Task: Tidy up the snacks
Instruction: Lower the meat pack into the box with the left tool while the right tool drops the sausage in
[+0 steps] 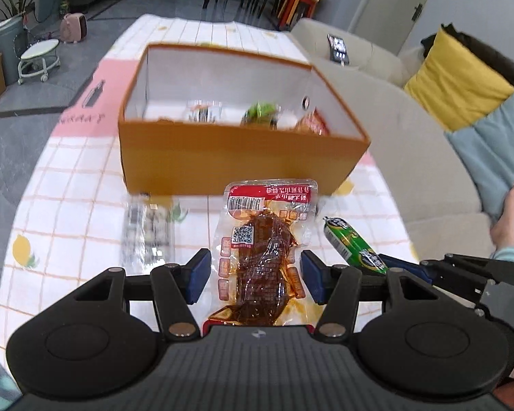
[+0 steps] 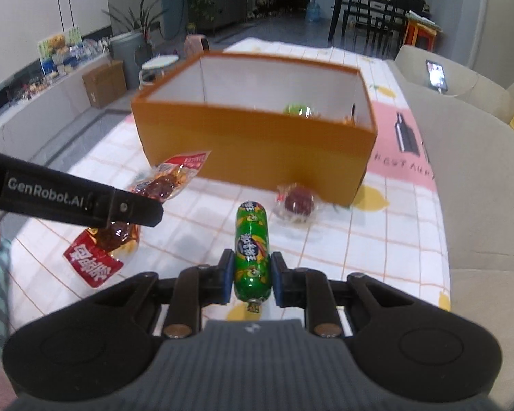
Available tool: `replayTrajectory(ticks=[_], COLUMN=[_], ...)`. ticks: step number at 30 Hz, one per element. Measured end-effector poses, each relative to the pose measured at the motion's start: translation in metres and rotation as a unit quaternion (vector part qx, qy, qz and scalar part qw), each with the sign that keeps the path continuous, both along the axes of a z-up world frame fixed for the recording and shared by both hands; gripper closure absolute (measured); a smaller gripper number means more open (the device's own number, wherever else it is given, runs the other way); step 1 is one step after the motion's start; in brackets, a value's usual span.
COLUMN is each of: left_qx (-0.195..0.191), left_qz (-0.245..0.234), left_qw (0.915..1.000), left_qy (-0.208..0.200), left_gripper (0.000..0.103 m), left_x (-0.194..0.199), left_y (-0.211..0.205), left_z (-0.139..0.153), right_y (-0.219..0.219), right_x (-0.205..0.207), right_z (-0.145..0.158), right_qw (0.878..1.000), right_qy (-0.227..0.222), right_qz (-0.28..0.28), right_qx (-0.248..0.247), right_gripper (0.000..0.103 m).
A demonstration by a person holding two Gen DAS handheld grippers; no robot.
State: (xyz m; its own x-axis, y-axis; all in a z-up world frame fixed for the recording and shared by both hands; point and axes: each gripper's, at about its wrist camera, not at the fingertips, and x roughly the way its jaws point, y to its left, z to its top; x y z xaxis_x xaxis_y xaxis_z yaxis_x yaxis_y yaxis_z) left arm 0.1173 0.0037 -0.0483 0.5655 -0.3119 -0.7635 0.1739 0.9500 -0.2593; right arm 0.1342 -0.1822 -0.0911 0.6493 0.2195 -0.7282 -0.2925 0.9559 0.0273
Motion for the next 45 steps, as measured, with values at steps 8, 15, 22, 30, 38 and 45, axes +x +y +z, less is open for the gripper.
replayTrajectory(ticks=[8,15,22,30,38,45], left_qx=[-0.003,-0.013,-0.019,0.012,0.035,0.047], left_qz=[0.003,0.004,-0.001,-0.006,-0.004,0.001], left_qw=[0.9997,0.9988,0.9988,0.9992,0.9992,0.9961], left_qy=[-0.026,-0.047,-0.045,-0.037,0.018,0.074], left_gripper=[0.038,0.038,0.038,0.038,0.038,0.038], left_x=[0.024,0.062,0.110,0.172,0.217,0.245], left_y=[0.006,0.010,0.003,-0.018,-0.031,-0.036], left_z=[0.043,0.073,0.085,0.069,0.016,-0.026], right_y=[-0.001,-0.005,-0.010,-0.014,-0.012,-0.008], right_x=[0.002,0.035,0.095,0.176,0.239,0.275], right_z=[0.053,0.091,0.108,0.093,0.046,0.010], right_qw=[0.997,0.994,0.994,0.998,0.999,0.998], right_qy=[-0.074,-0.110,-0.113,-0.065,-0.012,0.029], right_qz=[0.012,0.024,0.013,-0.005,-0.018,-0.019], right_qx=[-0.021,-0.017,-0.004,0.005,-0.025,-0.057], right_gripper=[0.084,0.084,0.084,0.084,0.084,0.084])
